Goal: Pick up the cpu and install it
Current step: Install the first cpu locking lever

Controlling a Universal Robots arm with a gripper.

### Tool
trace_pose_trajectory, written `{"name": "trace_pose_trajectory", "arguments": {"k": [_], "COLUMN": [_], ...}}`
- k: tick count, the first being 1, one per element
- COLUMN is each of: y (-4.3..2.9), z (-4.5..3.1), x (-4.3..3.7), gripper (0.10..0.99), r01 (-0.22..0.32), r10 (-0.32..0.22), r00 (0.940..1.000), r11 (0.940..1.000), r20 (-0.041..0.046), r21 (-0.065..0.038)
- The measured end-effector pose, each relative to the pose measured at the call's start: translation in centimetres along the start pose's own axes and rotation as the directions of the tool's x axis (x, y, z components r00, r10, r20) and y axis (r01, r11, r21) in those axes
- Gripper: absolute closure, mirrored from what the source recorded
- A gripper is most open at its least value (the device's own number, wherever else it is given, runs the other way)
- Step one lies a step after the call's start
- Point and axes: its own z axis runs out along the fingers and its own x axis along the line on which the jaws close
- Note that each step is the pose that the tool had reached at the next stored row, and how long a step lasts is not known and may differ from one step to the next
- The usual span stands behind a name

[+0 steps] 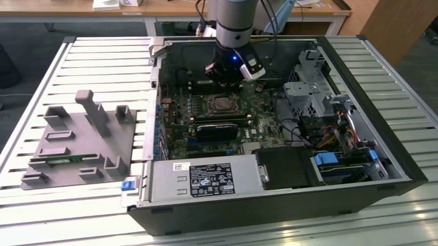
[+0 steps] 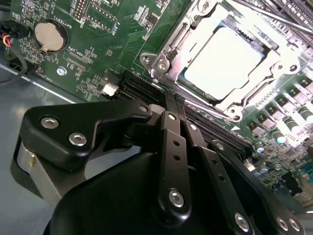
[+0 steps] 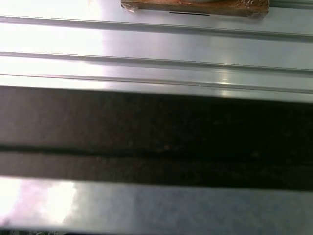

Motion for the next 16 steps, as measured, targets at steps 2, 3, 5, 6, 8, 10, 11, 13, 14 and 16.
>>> {"name": "trace_pose_trajectory", "arguments": {"k": [2, 3, 5, 6, 8, 10, 11, 13, 14, 16], "y": [0.00, 0.01, 0.00, 0.00, -0.01, -0.02, -0.02, -0.04, -0.05, -0.04], "z": [0.00, 0.01, 0.02, 0.05, 0.09, 0.17, 0.21, 0.28, 0.32, 0.42], "x": [0.00, 0.00, 0.00, 0.00, 0.00, 0.00, 0.01, 0.01, 0.01, 0.00], "gripper": [0.980, 0.980, 0.980, 0.980, 0.980, 0.980, 0.980, 0.980, 0.980, 0.980], "r01": [0.000, 0.000, 0.000, 0.000, 0.000, 0.000, 0.000, 0.000, 0.000, 0.000], "r10": [0.000, 0.000, 0.000, 0.000, 0.000, 0.000, 0.000, 0.000, 0.000, 0.000], "r00": [1.0000, 1.0000, 1.0000, 1.0000, 1.0000, 1.0000, 1.0000, 1.0000, 1.0000, 1.0000], "r11": [1.0000, 1.0000, 1.0000, 0.9999, 0.9999, 0.9998, 0.9998, 0.9997, 0.9996, 0.9996], "r20": [0.0003, 0.0004, -0.0001, -0.0002, -0.0006, -0.0006, -0.0007, -0.0010, -0.0011, -0.0007], "r21": [0.000, 0.001, 0.007, 0.010, 0.016, 0.020, 0.022, 0.026, 0.028, 0.030]}}
